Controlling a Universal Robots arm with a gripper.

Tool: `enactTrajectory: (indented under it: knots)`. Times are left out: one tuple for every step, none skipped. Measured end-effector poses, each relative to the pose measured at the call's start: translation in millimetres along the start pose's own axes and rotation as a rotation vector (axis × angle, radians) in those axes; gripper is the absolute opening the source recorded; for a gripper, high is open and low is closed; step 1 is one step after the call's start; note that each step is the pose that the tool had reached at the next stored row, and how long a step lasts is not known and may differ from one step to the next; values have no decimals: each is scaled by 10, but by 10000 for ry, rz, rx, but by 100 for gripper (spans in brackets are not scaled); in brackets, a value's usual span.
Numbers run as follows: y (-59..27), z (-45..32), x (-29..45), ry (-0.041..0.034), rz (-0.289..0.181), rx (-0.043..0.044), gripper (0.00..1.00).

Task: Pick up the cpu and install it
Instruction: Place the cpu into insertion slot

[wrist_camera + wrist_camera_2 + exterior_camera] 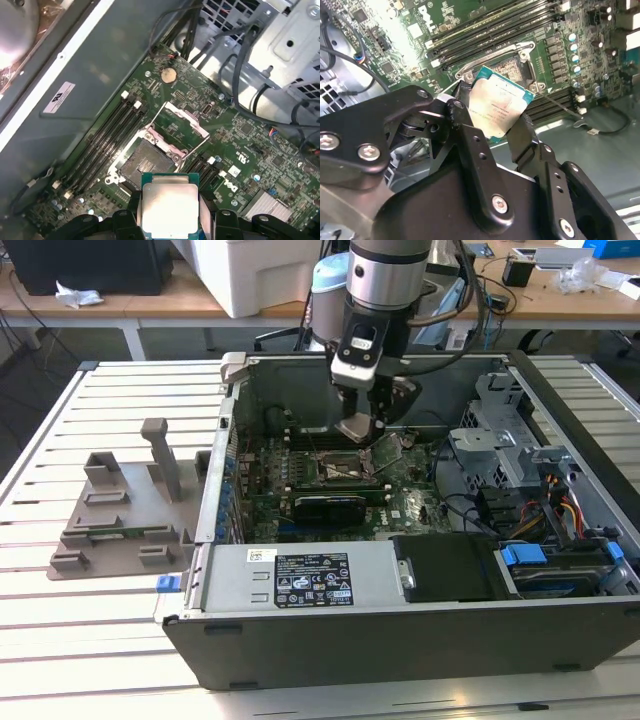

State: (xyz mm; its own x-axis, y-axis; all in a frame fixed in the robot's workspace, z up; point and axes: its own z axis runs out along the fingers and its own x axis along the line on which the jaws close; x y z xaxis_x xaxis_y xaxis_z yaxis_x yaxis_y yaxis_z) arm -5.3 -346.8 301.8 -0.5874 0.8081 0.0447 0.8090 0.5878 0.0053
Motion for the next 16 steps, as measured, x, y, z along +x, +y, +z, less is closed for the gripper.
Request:
enactTrajectory:
  knots:
    - [0, 0, 0, 0, 131, -6, 54]
    - [0, 0, 0, -1, 236, -11, 54]
    - [0, 1, 0, -2, 436, -20, 54]
    - [0, 0, 0, -3, 602, -26, 54]
    - [0, 1, 0, -4, 699, -31, 54]
    - [0, 1, 0, -5, 910, -41, 54]
    - [0, 1, 0, -6, 1082, -48, 54]
    - [0, 1, 0, -6, 1189, -53, 54]
    - [0, 1, 0, -7, 1362, -61, 54]
    - [0, 1, 0, -9, 1515, -67, 54]
    - [0, 1, 0, -9, 1621, -72, 54]
    - [0, 2, 0, -10, 1865, -83, 54]
    - [0, 2, 0, -11, 2026, -91, 54]
    - [0, 2, 0, -11, 2125, -95, 54]
    - [0, 2, 0, -12, 2275, -102, 54]
    - [0, 2, 0, -13, 2438, -109, 54]
